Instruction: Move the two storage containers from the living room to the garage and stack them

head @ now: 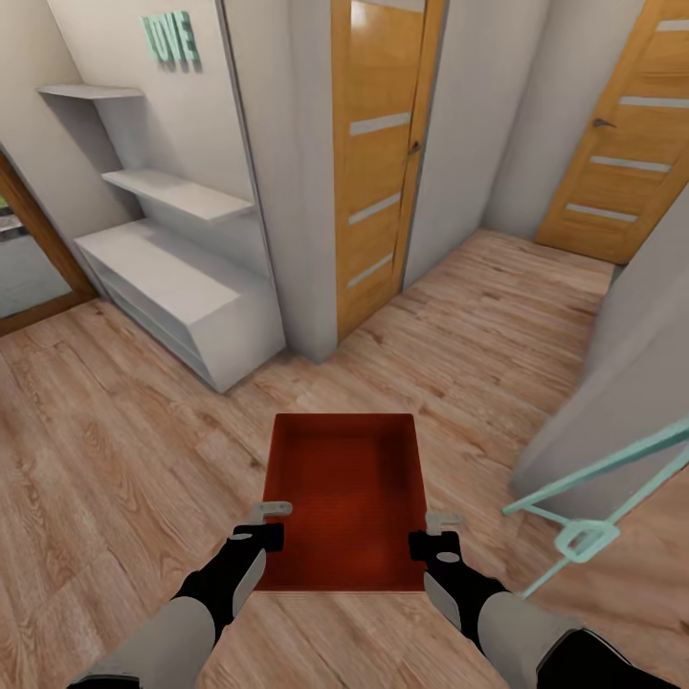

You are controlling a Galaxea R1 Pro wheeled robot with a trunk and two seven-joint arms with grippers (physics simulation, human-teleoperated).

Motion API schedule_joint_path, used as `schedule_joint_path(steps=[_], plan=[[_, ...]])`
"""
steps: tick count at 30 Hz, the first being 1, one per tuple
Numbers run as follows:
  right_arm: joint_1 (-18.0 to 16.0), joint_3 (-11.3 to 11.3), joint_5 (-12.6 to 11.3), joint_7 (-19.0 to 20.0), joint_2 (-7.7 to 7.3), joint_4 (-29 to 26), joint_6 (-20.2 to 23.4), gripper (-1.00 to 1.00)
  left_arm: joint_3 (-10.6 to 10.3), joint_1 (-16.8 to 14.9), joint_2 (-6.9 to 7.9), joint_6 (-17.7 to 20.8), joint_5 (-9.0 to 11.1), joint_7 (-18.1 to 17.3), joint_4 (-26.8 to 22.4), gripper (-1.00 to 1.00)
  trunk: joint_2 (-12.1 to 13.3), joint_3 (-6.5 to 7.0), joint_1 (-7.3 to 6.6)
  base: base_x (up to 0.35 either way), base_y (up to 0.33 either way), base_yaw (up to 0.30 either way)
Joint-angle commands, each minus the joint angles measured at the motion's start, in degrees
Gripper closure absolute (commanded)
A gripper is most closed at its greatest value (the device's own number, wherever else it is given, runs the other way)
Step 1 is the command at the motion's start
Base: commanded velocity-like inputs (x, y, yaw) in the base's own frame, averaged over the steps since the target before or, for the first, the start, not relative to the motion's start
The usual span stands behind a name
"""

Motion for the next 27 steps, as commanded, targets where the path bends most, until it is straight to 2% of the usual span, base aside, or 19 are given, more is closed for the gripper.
schedule_joint_path(steps=[1,27], plan=[[0.0,1.37,-0.65,-0.01,-0.04,2.46,-0.1,1.0,0.74,-0.06,0.54,0.39,0.05,0.26,-3.25,1.0,-0.05,-0.06,0.04,0.322,0.0,0.0],[0.0,1.37,-0.67,0.01,-0.04,2.46,-0.1,1.0,0.74,-0.06,0.54,0.41,0.04,0.26,-3.25,1.0,-0.05,-0.06,0.04,0.322,0.0,-0.005]])
